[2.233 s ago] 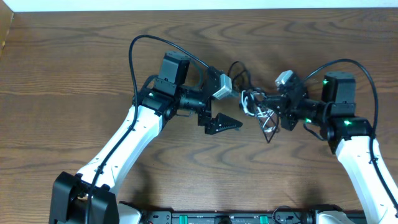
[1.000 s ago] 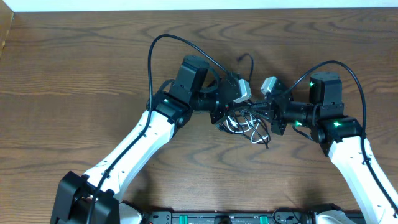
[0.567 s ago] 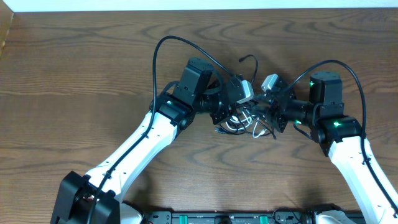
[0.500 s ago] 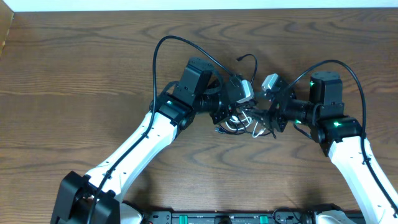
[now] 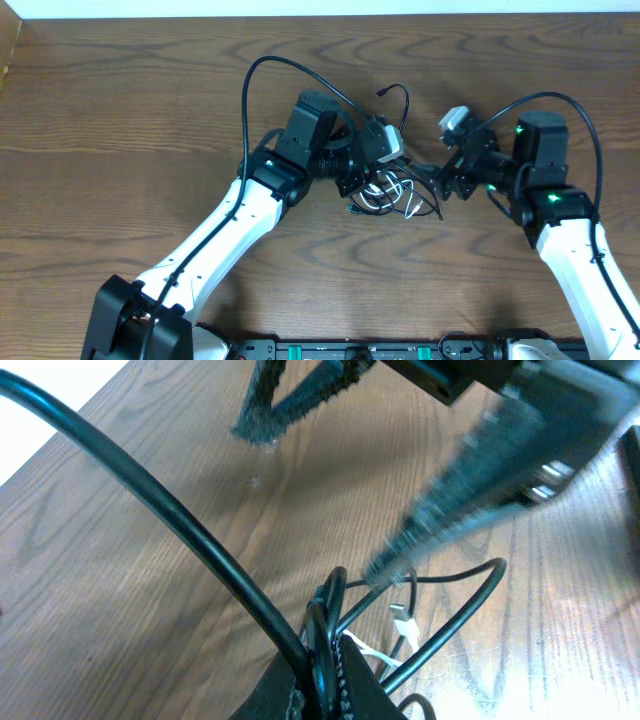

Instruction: Untangle cables

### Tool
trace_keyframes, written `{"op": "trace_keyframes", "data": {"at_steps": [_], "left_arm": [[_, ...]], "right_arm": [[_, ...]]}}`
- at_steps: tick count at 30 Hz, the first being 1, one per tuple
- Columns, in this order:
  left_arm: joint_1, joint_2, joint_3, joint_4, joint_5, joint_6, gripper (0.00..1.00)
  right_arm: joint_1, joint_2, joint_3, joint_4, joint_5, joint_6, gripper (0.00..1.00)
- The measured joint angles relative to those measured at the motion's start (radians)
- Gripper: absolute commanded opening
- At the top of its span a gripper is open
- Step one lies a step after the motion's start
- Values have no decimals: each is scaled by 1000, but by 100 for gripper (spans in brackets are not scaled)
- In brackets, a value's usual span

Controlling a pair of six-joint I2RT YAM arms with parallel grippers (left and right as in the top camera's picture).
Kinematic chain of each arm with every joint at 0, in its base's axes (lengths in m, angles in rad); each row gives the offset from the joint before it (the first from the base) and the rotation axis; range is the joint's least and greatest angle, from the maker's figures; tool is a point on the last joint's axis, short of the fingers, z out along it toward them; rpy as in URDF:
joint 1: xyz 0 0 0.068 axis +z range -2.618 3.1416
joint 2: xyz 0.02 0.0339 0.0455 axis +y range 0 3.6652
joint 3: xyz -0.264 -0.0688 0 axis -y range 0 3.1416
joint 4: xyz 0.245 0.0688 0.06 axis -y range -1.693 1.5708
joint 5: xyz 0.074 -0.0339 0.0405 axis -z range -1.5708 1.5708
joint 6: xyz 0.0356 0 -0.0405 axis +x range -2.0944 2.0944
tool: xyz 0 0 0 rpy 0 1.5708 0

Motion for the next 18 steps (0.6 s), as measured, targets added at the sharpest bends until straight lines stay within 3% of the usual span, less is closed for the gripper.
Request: {"op": "trace_keyframes", "data": {"at_steps": [11,18], "left_arm": [[1,2,0,99,209,-31,8],[1,2,0,129,193,-82,8]], "right_arm": [[-53,41,0,-29,19,-2,84],[-53,62,0,-28,-22,-2,83]]}}
